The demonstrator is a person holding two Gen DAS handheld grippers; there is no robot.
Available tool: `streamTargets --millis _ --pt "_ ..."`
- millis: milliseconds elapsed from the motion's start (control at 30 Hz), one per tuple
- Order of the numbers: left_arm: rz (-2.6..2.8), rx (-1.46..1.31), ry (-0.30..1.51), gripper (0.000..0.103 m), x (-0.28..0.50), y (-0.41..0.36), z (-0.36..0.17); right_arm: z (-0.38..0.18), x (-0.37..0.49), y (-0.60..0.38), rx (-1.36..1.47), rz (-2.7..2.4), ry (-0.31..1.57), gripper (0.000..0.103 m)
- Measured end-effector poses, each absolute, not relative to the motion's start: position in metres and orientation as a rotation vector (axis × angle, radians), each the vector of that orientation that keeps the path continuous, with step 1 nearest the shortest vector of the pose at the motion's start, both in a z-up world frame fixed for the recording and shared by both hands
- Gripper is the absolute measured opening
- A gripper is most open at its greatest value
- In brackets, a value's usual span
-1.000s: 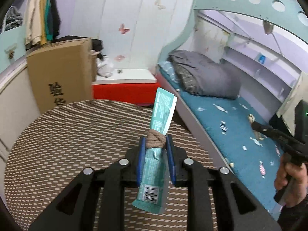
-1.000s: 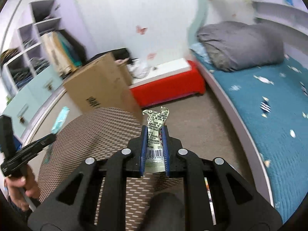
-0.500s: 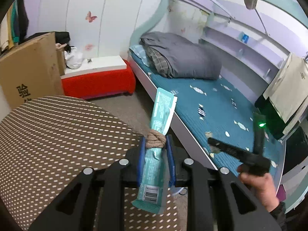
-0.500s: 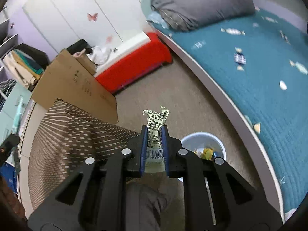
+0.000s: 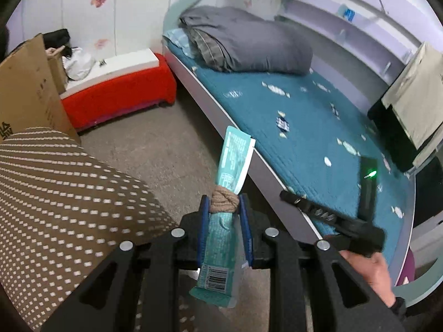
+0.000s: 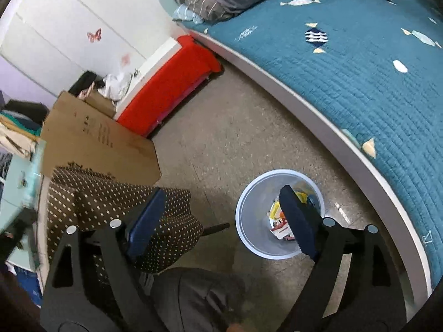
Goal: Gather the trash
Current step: 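Carry the toothpaste tube and teal wrapper over the wastebasket and open both grippers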
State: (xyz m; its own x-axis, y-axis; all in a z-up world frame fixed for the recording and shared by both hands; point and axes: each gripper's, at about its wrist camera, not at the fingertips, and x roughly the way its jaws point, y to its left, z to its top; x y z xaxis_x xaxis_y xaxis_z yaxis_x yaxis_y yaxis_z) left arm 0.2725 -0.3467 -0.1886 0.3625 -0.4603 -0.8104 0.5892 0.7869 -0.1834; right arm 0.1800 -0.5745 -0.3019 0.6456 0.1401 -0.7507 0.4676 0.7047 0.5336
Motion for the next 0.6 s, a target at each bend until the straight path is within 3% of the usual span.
streamTargets --millis 367,433,500,600 --pt "-0.758 0.26 1.101 0.023 0.276 -0.415 -0.238 -0.269 0.152 -0.606 0.863 -0.254 0.759 0.091" --pt "-0.758 0.295 1.122 0.036 0.279 -0.426 -0.248 -0.266 0.147 -0.609 0.869 -0.268 0.75 0.091" --pt "-0.72 0.333 1.124 0.092 0.282 -0.434 -0.255 -0.266 0.143 -0.611 0.885 -0.282 0.745 0.092" --pt "-0.685 0.345 1.107 0.095 0.283 -0.434 -0.256 -0.267 0.14 -0.608 0.896 -0.283 0.751 0.092"
